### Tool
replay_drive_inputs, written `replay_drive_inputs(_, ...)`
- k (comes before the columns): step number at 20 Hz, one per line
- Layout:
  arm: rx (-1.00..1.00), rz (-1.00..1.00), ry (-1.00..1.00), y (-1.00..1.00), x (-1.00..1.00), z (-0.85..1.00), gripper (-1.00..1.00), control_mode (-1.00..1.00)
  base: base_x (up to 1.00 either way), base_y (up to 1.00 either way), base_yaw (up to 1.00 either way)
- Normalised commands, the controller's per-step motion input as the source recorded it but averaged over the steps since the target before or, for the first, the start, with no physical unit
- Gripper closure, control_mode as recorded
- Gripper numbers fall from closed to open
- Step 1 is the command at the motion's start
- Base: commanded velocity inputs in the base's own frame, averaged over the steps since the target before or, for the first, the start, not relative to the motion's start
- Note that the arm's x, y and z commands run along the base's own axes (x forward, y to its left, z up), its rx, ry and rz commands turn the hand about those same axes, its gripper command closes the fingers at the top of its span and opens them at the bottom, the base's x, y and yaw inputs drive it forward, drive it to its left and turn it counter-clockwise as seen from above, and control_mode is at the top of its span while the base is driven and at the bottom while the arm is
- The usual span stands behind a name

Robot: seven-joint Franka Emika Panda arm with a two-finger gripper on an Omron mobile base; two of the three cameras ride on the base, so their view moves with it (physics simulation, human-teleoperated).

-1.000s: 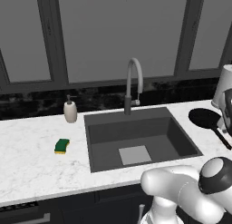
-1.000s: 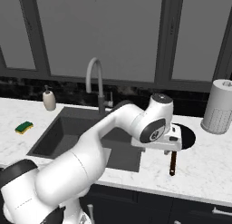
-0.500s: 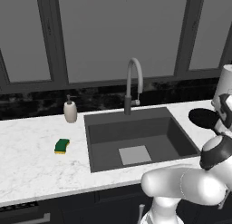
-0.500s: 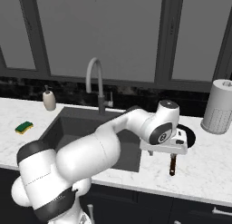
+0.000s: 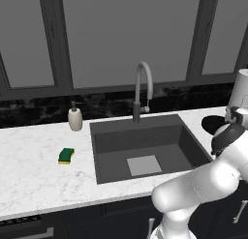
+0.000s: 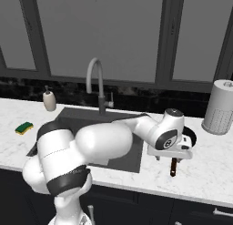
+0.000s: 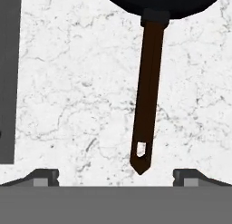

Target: Pick the pan and sponge and place them into the sink. Then turn on the water.

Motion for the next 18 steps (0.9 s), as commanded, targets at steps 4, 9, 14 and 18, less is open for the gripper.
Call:
replay_drive_inputs(4,0.00,0.00,0.01,-0.27,0.31,-0.39,-1.00,-1.00,0.00,0.00,0.00)
replay_drive_inputs(9,0.00,0.00,0.00,-0.23,0.27,-0.38,-1.00,-1.00,0.00,0.00,0.00)
replay_drive_inputs(14,0.00,0.00,0.00,-0.24,0.25,-0.36,-1.00,-1.00,0.00,0.00,0.00)
replay_drive_inputs(18,0.00,0.00,0.00,-0.27,0.23,-0.35,-1.00,-1.00,0.00,0.00,0.00)
